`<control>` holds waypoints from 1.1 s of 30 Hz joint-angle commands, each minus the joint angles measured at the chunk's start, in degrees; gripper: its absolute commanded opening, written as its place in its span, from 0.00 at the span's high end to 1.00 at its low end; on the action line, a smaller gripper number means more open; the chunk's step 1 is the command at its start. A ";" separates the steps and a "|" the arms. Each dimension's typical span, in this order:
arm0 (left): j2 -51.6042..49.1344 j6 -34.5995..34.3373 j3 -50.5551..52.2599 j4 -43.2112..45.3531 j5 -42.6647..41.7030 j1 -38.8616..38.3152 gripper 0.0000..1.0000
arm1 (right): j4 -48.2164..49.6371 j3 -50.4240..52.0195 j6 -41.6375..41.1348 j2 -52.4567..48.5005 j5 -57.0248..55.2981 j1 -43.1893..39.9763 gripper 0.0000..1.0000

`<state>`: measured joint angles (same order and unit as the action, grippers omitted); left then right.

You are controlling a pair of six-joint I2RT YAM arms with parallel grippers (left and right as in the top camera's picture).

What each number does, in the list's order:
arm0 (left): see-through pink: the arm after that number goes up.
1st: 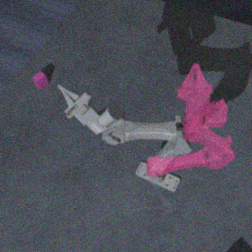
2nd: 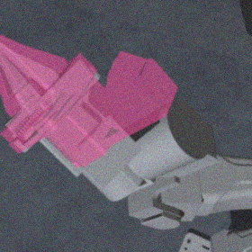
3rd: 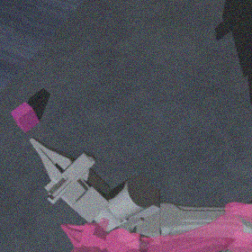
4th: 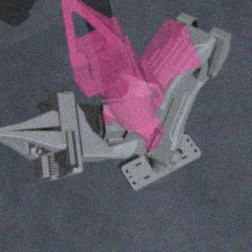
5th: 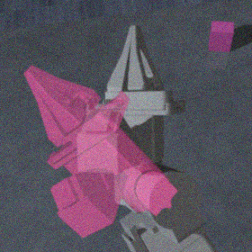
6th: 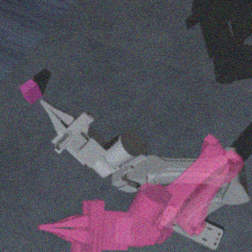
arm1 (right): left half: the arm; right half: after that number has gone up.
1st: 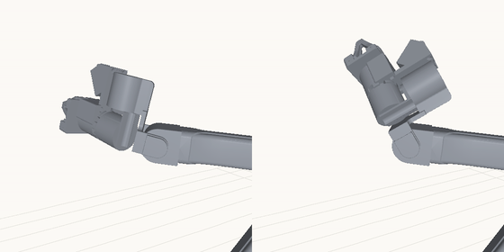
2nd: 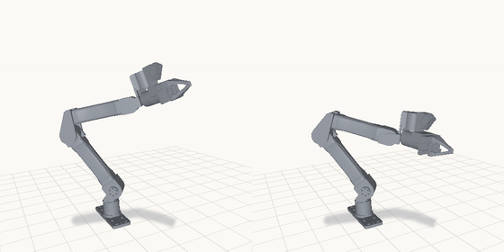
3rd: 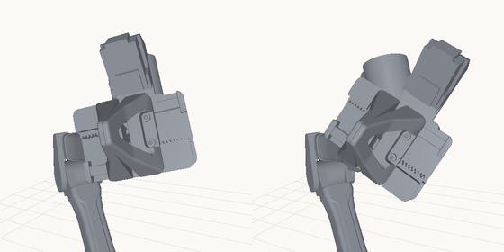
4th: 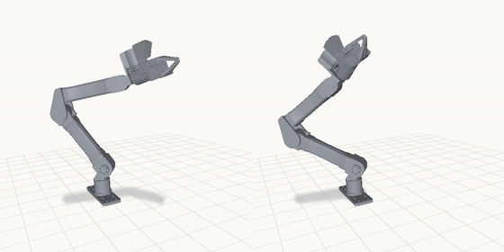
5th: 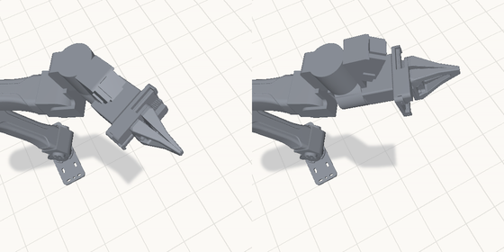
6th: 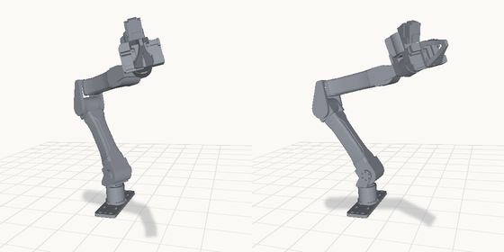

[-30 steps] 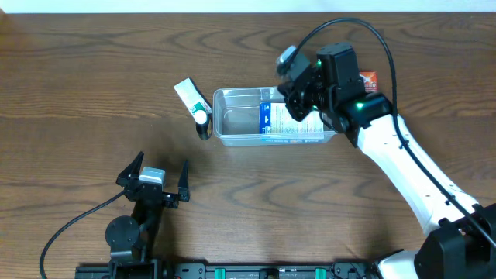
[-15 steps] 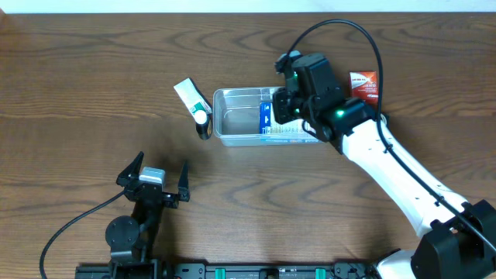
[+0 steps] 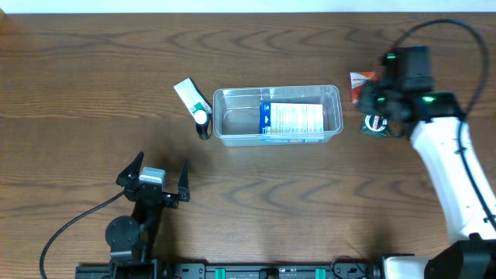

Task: Pack container
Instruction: 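Move right gripper to the red-white box and grasp it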

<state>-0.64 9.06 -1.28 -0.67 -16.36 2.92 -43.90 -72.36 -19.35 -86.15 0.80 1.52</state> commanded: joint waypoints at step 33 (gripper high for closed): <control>0.04 0.35 1.05 -1.88 -0.74 0.28 0.02 | 32.46 1.14 19.15 -25.79 0.31 -4.04 0.12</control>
<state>-0.64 9.04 -1.28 -0.64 -16.36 2.92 -12.19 -71.48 -4.10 -110.89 0.64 -3.81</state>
